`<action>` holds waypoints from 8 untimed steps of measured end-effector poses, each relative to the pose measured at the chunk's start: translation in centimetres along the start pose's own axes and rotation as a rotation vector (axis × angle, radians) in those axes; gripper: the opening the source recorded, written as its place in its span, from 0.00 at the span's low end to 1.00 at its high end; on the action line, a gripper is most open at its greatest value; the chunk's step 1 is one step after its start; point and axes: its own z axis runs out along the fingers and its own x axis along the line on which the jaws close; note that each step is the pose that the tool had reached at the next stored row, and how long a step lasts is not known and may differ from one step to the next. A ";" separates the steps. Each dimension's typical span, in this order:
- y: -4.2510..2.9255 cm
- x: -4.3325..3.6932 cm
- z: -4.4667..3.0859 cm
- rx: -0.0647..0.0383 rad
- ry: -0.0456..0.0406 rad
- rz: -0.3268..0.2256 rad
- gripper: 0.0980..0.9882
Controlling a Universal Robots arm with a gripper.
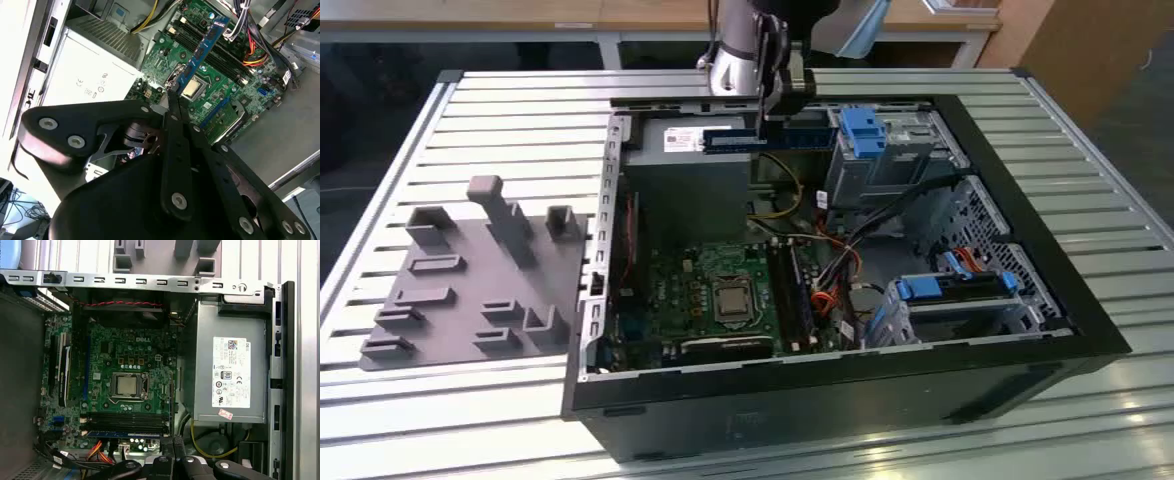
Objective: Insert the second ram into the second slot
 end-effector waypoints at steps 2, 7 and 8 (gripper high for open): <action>0.00 0.00 -0.01 0.000 -0.0010 0.000 0.02; 0.00 0.11 0.00 0.000 -0.0014 0.000 0.02; 0.01 0.14 0.00 0.000 -0.0014 0.000 0.02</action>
